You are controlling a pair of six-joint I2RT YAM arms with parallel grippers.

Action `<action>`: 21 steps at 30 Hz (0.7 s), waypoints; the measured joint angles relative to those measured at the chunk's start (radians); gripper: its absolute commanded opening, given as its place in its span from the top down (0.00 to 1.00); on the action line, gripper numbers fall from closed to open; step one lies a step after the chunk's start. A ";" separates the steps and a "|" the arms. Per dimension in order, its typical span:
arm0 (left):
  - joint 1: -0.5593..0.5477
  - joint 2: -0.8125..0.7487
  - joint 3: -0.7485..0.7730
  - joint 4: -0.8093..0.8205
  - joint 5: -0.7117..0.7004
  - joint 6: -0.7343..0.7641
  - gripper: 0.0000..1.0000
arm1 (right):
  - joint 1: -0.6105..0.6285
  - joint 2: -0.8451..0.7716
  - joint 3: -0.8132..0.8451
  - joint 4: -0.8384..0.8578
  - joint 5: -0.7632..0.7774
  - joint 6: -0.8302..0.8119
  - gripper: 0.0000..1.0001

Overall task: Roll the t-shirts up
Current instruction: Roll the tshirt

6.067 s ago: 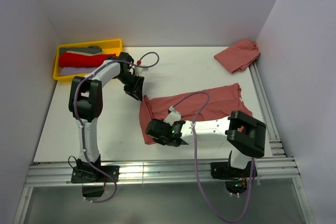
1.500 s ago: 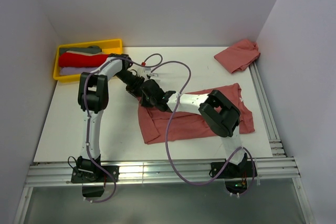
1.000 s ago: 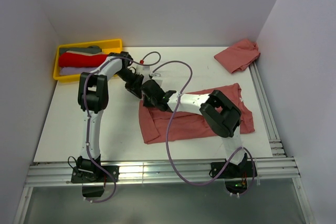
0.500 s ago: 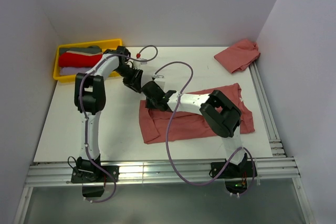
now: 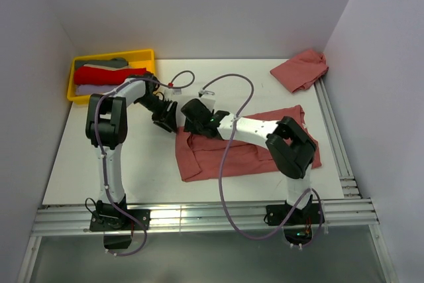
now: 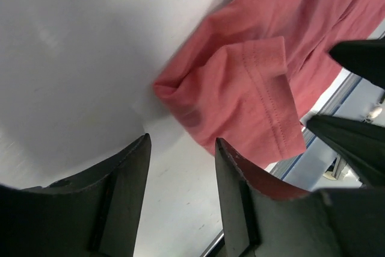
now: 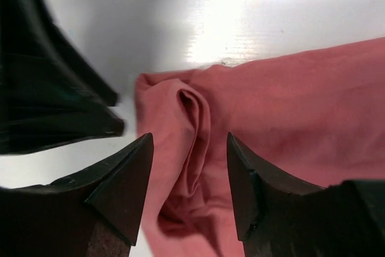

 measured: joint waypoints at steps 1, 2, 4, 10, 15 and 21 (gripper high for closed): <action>-0.003 0.000 -0.009 0.005 0.011 -0.001 0.46 | 0.000 -0.018 -0.005 -0.005 0.001 0.005 0.40; -0.007 0.000 -0.018 0.014 0.021 -0.003 0.45 | 0.000 -0.041 -0.013 -0.008 0.003 0.012 0.40; -0.014 0.000 -0.030 0.030 0.038 -0.012 0.44 | 0.001 -0.089 -0.031 -0.021 0.004 0.027 0.40; -0.026 0.000 -0.051 0.077 0.086 -0.050 0.44 | 0.038 -0.240 -0.149 -0.063 0.012 0.097 0.40; -0.027 0.000 -0.057 0.110 0.096 -0.077 0.47 | 0.133 -0.291 -0.221 -0.087 -0.003 0.164 0.40; -0.026 0.000 -0.067 0.136 0.100 -0.103 0.53 | 0.255 -0.273 -0.266 -0.119 -0.013 0.246 0.39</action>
